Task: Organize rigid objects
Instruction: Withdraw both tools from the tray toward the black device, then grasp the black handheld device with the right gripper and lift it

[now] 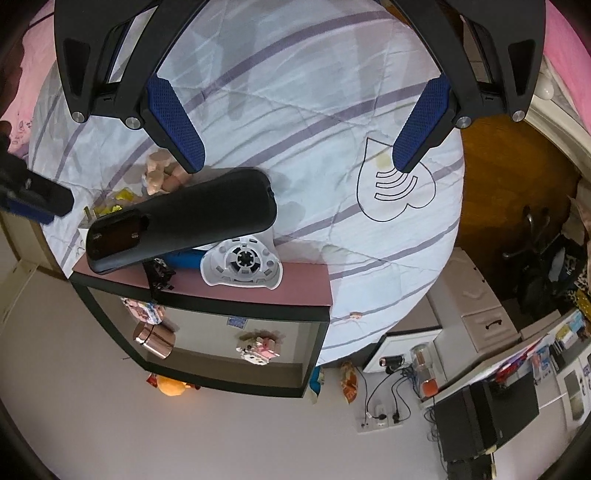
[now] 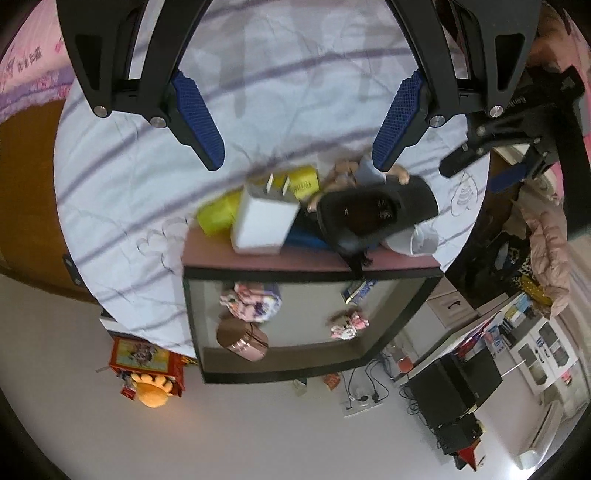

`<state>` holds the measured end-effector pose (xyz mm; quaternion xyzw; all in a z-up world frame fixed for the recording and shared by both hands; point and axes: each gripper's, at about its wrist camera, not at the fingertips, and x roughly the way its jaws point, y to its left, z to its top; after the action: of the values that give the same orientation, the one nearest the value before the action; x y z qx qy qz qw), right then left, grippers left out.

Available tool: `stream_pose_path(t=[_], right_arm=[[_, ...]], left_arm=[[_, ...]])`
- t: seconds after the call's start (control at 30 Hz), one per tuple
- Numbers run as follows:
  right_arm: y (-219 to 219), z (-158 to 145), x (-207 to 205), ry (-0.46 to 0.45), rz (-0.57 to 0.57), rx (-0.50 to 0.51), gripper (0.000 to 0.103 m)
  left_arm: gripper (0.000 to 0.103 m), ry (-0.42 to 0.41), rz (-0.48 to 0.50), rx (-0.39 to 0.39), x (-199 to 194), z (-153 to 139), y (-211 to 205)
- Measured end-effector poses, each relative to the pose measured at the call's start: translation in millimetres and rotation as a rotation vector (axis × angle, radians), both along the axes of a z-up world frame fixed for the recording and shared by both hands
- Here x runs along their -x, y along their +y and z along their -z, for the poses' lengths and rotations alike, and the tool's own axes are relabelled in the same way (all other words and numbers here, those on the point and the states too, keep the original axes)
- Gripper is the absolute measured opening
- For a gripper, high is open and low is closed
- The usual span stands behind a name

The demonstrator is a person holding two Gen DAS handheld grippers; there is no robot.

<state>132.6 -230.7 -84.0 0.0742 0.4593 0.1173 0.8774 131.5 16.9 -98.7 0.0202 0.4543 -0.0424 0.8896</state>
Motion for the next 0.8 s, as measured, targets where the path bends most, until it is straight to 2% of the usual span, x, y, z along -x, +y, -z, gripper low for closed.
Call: stream_pose_path(t=[0.07,0.13,0.23,0.33,0.5,0.53,0.6,0.63,0.8], right_arm=[[6,-3,-6,-0.018,-0.035,-0.009,0.081],[13,-4,-16,-0.016,-0.086,-0.002,0.068],[24,-1,-31,-0.006,-0.149,0.013,0.064],[31,2,-43,0.002,-0.193,0.037,0.064],[34,14,-62,0.036,-0.293,0.02,0.063],[34,15,-63,0.04,-0.312,0.012,0.055],[34,14,-65,0.041,-0.353,-0.033,0.045],[35,15,-66,0.04,-0.366,-0.036,0.036],[33,16,-66,0.042,-0.392,-0.068,0.033]], left_arm=[[0.103,0.002,-0.002,-0.001,-3,1,0],[0.103,0.005,-0.005,0.001,-6,2,2],[0.103,0.008,-0.012,0.002,-10,3,4],[0.103,0.012,-0.019,-0.001,-12,5,7],[0.103,0.022,-0.028,-0.004,-17,8,9],[0.103,0.025,-0.027,-0.003,-18,9,9],[0.103,0.03,-0.028,-0.006,-20,11,8],[0.103,0.033,-0.028,-0.007,-21,13,8],[0.103,0.043,-0.026,-0.002,-25,16,8]])
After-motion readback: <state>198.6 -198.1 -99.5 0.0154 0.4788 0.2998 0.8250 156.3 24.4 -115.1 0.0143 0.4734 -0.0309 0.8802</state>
